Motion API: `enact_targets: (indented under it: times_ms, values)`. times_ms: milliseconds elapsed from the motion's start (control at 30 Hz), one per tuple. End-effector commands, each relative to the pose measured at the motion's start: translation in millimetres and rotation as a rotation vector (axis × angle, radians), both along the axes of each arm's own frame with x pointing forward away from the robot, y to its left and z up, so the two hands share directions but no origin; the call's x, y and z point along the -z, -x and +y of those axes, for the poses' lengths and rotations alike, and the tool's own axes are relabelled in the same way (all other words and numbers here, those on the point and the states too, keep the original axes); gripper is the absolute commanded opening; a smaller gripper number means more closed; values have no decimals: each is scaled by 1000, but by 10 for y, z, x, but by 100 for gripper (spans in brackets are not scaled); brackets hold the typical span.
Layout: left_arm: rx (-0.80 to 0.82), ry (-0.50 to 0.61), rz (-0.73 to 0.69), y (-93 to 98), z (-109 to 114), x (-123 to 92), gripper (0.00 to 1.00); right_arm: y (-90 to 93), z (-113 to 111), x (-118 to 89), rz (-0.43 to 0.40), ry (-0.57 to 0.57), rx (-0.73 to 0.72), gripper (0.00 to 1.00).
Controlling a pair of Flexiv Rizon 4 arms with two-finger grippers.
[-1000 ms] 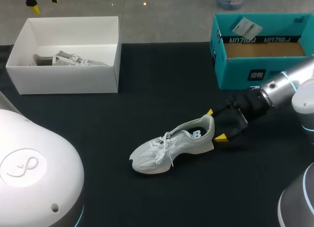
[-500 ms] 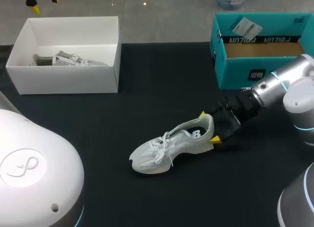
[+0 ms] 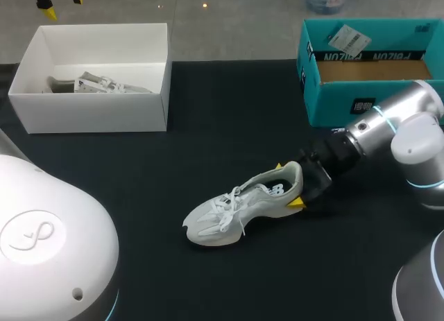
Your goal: Take the shoe out of the shoebox, open the shoe tongue, remove and reinsert the insole, then place the shoe into the shoebox
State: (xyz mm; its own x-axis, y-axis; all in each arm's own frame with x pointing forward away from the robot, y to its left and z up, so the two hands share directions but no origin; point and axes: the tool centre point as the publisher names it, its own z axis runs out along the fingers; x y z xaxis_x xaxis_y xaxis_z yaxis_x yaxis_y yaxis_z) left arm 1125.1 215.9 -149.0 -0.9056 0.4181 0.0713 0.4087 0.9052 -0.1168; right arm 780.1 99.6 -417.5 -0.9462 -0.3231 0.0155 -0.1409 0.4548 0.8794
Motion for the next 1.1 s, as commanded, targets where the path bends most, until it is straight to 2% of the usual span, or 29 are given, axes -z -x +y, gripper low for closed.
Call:
enact_targets:
  times_ms: [33, 67, 100, 133, 167, 200, 667, 967, 1100]
  values:
    - [1, -1, 1, -4, 4, -1, 100, -8, 31, 72, 8, 1, 4, 100]
    - [1, -1, 1, -4, 4, -1, 100, 0, 28, 74, 9, 2, 9, 94]
    - [1, -1, 1, -4, 4, -1, 100, 11, 24, 69, 7, 1, 16, 50]
    - [1, -1, 1, -4, 4, -1, 100, 23, 17, 59, 2, 3, 24, 38]
    - [1, -1, 1, -4, 4, -1, 100, 36, 6, 45, -3, 10, 34, 10]
    - [1, -1, 1, -4, 4, -1, 100, 51, -9, 26, -10, 10, 49, 0]
    - [1, -1, 1, -4, 4, -1, 100, 276, -229, -232, -67, 9, 349, 0]
    - [1, -1, 1, -4, 4, -1, 100, 360, -276, -262, -102, 14, 459, 0]
    - [1, -1, 1, -4, 4, -1, 100, 390, -273, -191, -90, 3, 479, 0]
